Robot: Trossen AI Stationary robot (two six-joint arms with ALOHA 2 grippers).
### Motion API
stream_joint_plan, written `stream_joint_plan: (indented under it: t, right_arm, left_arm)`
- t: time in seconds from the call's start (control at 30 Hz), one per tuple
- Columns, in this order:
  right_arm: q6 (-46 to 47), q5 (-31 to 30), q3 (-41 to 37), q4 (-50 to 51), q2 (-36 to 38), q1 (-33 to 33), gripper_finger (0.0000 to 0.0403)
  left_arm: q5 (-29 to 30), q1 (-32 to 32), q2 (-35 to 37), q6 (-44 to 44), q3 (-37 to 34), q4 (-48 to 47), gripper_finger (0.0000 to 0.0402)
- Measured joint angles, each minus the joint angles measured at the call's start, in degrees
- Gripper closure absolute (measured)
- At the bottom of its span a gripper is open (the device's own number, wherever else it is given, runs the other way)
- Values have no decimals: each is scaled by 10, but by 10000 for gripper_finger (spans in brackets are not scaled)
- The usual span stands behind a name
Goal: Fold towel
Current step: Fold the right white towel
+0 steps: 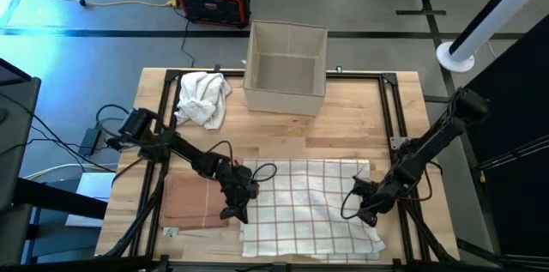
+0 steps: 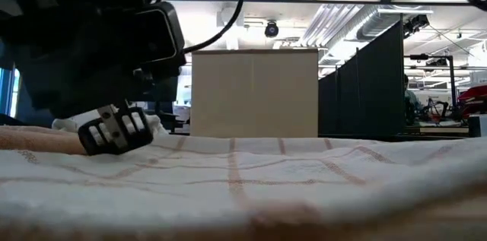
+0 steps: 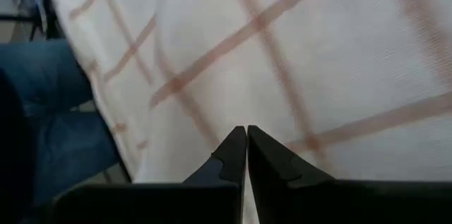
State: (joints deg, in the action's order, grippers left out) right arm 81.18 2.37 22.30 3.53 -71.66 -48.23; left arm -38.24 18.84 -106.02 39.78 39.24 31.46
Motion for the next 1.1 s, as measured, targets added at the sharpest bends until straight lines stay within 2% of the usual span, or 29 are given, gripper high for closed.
stream_joint_plan:
  t: [0.2, 0.37, 0.53, 0.67, 0.8, 0.93, 1.0, 1.1]
  right_arm:
    - [20, 13, 1, -21, -49, -36, 403]
    - [37, 36, 4, -28, -77, -63, 403]
    - [34, 60, 4, -3, -62, -83, 403]
    - [34, 54, 1, 13, -37, -82, 403]
    - [31, 31, 0, 19, -9, -62, 403]
    - [-2, 26, 0, 30, -7, -35, 403]
    - [-19, 26, 0, 36, -7, -20, 403]
    - [-46, 37, 0, 33, -7, 1, 403]
  left_arm:
    - [13, 10, -27, 24, 2, 35, 401]
    - [-2, 11, -20, 29, 3, -31, 401]
    - [-11, -1, -12, -3, 5, -103, 401]
    - [-25, -26, -10, 14, 4, -110, 402]
    - [27, -45, 24, 42, 9, -101, 401]
    - [100, -30, 58, -20, 38, -82, 401]
    - [111, -23, 48, -55, 47, -76, 401]
    - [103, -19, 4, -63, 58, -84, 401]
